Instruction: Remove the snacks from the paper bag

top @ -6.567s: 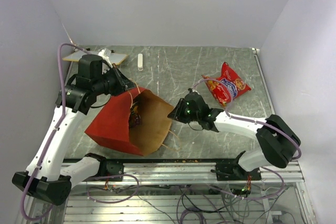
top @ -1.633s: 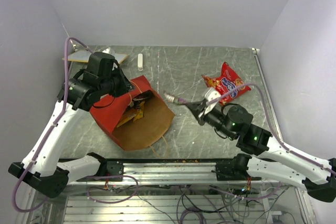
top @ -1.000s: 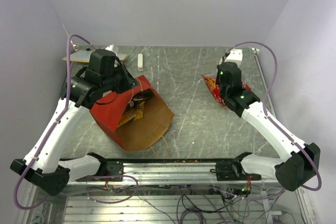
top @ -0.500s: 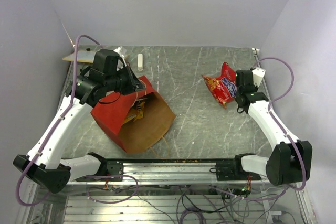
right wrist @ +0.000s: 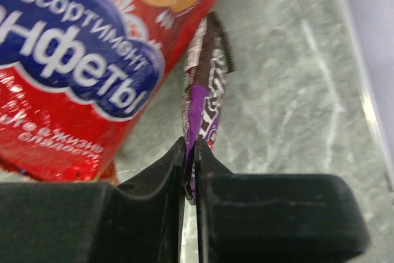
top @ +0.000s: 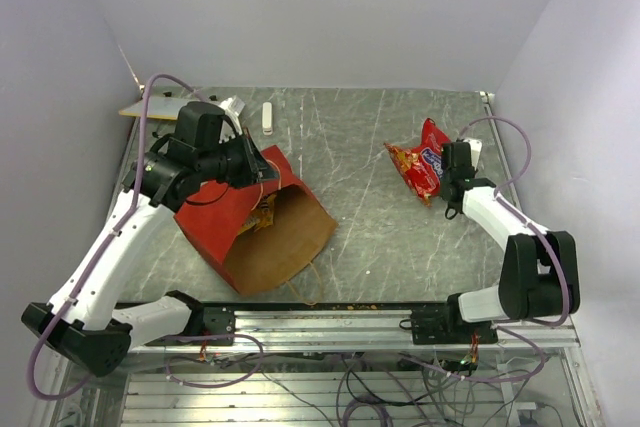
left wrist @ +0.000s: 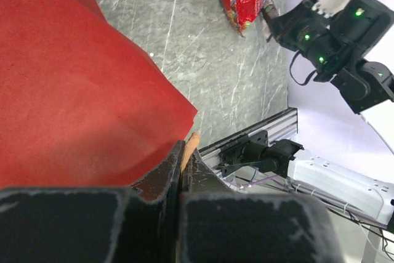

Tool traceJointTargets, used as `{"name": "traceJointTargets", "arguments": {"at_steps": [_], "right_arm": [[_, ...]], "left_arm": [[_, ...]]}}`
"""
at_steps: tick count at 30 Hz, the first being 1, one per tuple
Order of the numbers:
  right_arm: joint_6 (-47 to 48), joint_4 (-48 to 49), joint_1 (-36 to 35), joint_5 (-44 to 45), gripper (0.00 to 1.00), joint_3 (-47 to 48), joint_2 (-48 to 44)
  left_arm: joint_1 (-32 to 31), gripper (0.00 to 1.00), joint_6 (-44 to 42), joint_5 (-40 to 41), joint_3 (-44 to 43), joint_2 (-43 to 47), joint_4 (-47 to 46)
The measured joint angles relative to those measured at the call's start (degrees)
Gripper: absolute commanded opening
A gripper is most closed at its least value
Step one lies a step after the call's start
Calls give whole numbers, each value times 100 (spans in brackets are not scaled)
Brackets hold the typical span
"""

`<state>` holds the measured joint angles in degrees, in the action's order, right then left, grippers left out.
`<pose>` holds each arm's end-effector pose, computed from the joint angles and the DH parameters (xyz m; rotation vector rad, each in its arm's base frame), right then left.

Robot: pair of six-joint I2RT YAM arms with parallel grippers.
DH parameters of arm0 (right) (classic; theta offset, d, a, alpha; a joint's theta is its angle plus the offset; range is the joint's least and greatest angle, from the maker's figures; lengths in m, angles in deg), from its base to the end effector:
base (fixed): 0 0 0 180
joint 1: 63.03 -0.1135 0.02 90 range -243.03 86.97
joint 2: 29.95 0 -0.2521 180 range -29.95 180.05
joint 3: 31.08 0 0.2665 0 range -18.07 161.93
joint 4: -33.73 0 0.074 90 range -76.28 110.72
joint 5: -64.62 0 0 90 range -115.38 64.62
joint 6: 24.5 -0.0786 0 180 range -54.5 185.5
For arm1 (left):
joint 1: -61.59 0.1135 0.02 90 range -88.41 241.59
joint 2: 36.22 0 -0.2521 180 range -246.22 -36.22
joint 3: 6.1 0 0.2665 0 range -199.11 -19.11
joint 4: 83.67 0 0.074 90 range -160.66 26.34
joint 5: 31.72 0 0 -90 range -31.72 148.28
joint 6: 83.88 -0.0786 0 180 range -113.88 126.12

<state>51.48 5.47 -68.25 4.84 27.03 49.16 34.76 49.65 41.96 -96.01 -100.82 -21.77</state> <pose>0.3161 -0.0108 0.1580 0.4098 2.2950 -0.4736 0.2334 -0.1428 0.3661 -0.1742 2.3582 -0.9600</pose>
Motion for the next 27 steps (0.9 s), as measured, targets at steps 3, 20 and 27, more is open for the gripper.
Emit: {"name": "traceJointTargets", "arguments": {"at_steps": [3, 20, 27], "right_arm": [[-264, -2, -9, -645, 32, 7, 114], [-557, -111, -120, -2463, 69, -520, -1882], [-789, 1051, -2135, -2997, 69, -1683, -2911]], "left_arm": [[0, 7, -72, 2, -199, -52, 24], [0, 7, 28, 192, -136, -133, -184], [0, 7, 50, 297, -136, -136, -234]]}}
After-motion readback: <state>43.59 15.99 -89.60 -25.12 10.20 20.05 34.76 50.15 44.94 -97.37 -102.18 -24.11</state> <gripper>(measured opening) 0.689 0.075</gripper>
